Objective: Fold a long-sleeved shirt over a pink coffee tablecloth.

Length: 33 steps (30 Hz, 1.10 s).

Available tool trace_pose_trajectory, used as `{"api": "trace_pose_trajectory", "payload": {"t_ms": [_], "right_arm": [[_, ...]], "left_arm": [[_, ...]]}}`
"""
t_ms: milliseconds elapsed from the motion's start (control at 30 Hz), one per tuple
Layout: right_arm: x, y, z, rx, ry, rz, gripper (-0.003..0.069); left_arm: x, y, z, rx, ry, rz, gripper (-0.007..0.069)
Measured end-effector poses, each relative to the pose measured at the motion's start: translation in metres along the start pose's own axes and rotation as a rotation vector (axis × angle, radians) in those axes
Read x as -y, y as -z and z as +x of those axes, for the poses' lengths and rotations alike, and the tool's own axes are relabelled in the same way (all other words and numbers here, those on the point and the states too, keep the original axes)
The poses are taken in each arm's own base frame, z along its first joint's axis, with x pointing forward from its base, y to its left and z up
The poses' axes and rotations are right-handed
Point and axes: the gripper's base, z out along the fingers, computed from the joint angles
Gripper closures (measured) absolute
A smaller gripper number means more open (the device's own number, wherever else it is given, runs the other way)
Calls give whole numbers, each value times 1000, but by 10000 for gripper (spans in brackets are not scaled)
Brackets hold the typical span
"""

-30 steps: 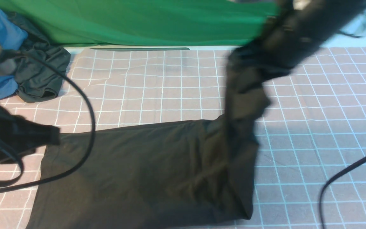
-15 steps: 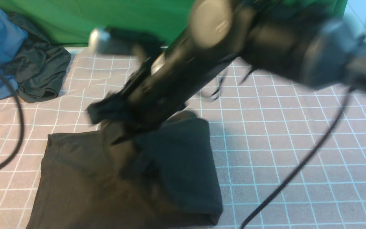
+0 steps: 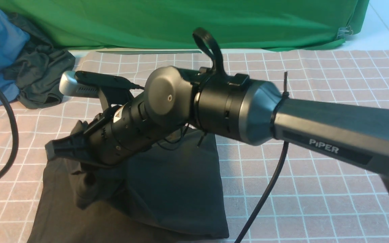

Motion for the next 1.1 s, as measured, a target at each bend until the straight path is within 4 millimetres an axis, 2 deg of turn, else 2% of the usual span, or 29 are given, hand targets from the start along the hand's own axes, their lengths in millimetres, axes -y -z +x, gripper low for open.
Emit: {"api": "trace_pose_trajectory", "payload": {"t_ms": [167,233,400,467,633,767,833,867,933,1033,1100], "right_arm": [[1,-7,-1,43,-16,-6,502],[0,-13,0,65,-28,-15,432],[0,-16,2,68,-40,-22,344],[0,-16,2,55,-36,-22,335],[10,7,-6,-44,88,-6,372],[23,56,-24,-107,227,75,540],[32,91,-34,-125,298,162,609],[35,109,-38,-129,325,204,617],[43,134,-41,-167,352,277,619],[62,177,-45,-223,361,419,619],[69,192,-46,-220,352,454,619]], "left_arm": [[1,0,0,-5,5,10,611],[1,0,1,-9,7,15,611],[2,0,1,-14,9,24,611],[3,0,2,-19,13,32,611],[8,0,4,-52,39,83,611],[24,-13,5,-165,57,171,611],[37,-25,2,-227,54,234,611],[45,-33,0,-252,54,264,611],[57,-48,-4,-289,55,310,611],[83,-87,-9,-374,38,372,611],[92,-102,-9,-400,33,382,611]]}}
